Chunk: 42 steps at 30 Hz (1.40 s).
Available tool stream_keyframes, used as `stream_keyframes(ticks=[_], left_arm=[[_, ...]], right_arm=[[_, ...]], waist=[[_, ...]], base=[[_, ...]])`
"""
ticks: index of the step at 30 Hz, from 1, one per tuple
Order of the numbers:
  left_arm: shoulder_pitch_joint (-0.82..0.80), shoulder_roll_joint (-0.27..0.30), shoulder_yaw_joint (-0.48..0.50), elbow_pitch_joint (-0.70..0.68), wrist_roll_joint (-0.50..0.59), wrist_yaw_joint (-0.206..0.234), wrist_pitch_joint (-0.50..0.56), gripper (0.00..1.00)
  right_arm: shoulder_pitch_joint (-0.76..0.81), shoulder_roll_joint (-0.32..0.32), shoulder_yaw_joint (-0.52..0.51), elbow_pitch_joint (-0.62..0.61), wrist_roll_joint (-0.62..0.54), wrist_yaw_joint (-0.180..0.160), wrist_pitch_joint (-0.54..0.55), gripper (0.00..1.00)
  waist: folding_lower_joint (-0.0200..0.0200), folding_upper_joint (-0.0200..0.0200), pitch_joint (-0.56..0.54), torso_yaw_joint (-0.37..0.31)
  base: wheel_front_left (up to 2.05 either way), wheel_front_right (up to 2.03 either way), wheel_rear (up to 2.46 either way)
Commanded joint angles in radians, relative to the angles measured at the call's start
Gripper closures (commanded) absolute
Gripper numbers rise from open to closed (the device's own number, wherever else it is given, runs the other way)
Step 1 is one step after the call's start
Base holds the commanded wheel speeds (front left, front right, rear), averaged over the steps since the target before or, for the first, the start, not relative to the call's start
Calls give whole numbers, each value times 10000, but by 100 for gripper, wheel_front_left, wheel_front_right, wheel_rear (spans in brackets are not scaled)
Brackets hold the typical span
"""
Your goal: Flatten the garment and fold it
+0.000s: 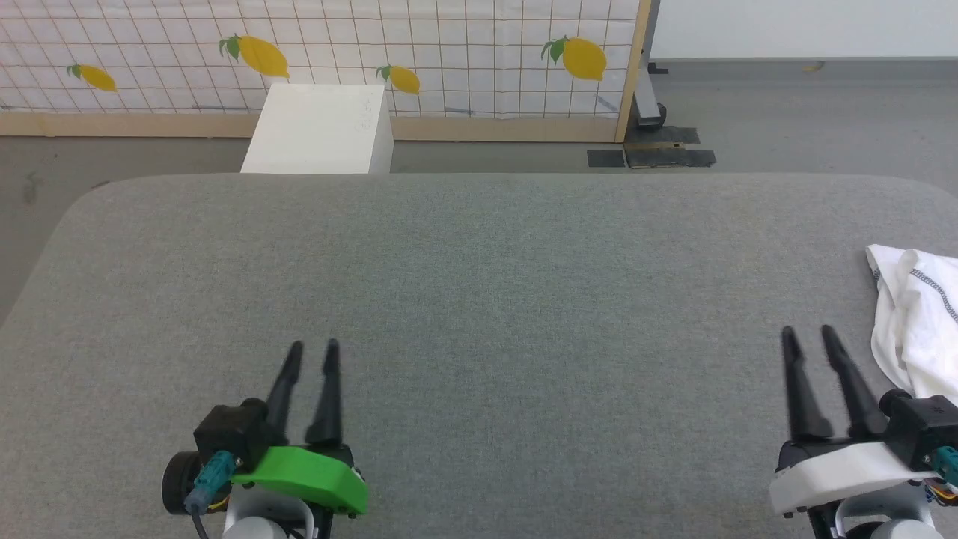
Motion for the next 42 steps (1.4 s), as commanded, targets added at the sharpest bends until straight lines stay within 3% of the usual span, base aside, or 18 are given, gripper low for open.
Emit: stream_keyframes(ticks=[1,42], left_arm=[[1,0,5,-3,4,1,4,100],[114,-12,213,-425,567,167,644,100]], right_arm=[[-1,0,6,0,-2,0,5,100],[-103,9,263,-36,-275,-4,401,100]], waist=[[1,0,0,0],[1,0,-12,-7]], base=[[0,0,0],[0,0,0]])
